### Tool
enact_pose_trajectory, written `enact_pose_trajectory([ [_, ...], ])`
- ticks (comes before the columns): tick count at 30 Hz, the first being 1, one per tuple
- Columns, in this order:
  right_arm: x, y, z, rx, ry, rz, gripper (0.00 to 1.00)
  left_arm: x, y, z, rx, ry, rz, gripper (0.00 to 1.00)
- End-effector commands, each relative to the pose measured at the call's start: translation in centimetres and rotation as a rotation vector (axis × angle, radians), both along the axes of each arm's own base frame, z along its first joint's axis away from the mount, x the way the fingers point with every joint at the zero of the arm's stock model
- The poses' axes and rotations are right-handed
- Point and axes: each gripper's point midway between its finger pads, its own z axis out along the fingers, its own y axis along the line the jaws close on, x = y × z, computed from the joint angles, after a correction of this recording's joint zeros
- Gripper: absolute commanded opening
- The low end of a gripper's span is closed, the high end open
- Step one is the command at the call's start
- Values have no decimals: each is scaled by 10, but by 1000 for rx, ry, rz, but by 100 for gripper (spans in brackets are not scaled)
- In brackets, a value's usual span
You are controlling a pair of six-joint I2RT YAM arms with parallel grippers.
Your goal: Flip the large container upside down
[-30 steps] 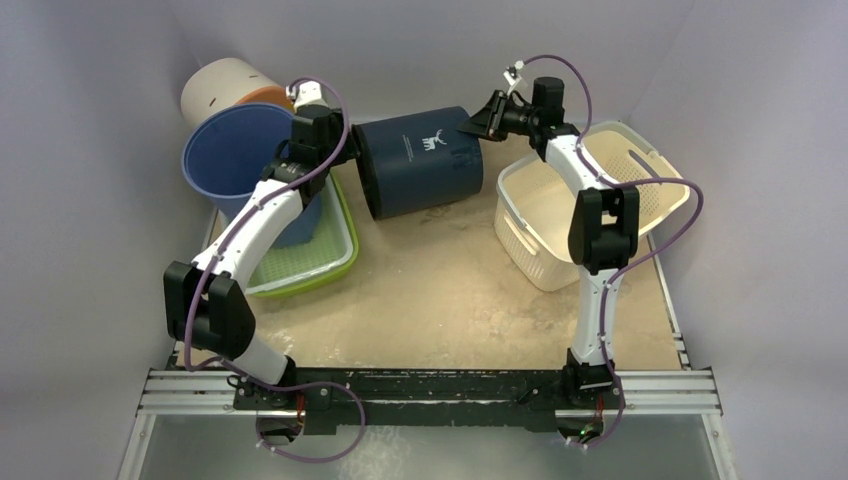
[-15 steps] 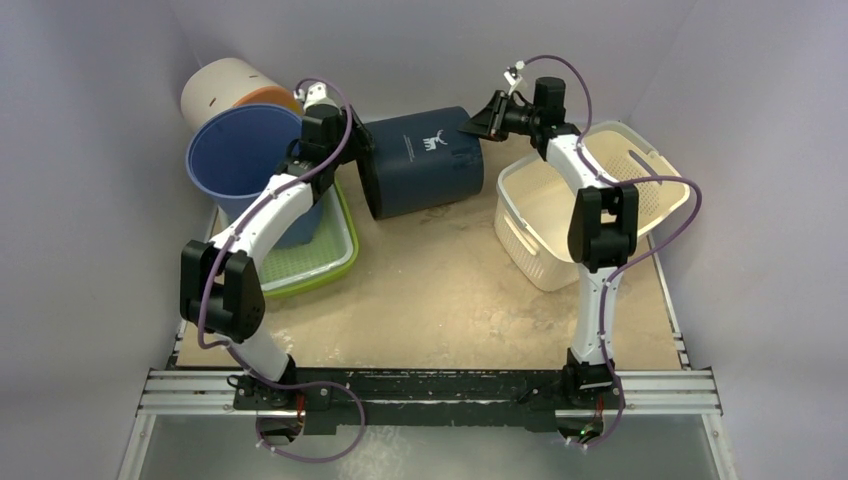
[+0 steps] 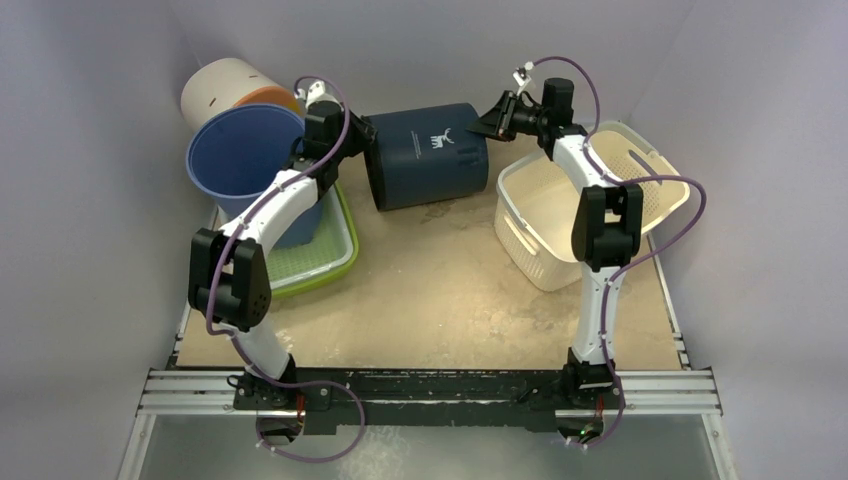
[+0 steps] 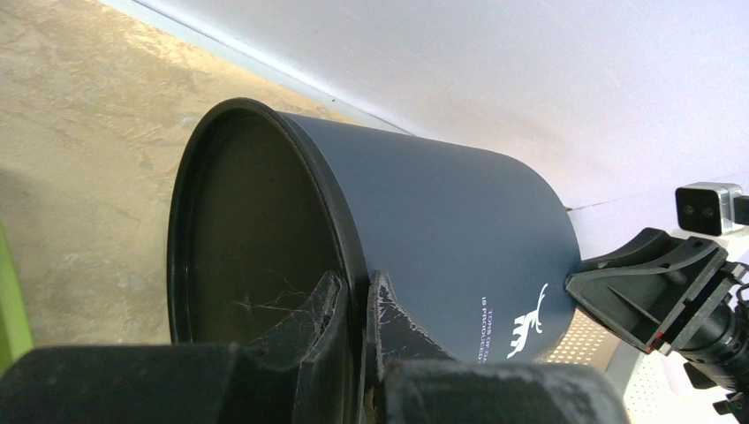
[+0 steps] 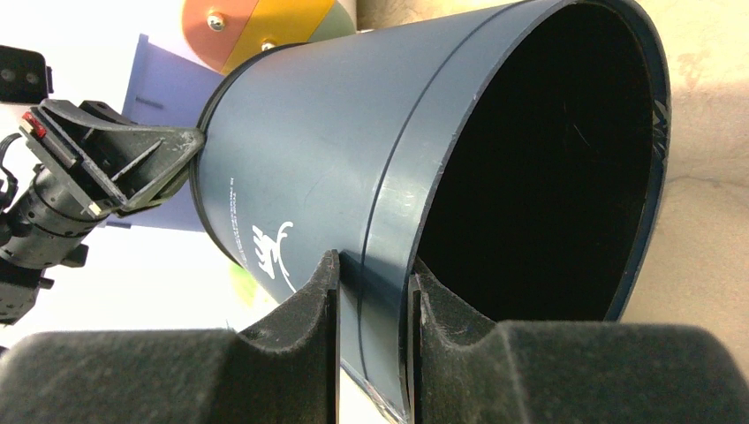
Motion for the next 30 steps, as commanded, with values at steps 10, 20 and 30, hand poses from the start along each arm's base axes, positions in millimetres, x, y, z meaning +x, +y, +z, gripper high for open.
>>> enact_pose_trajectory([
  [10,22,-56,-126,-337,121,-186,18,2,-58,110,-51,-221,-128,0],
  [20,28,-72,-126,-427,127,-242,47,-5,-93,144,-95,-280,-194,0],
  [30,45,-84,-126,-494,117,-288,52,16,-122,156,-109,-314,-239,0],
])
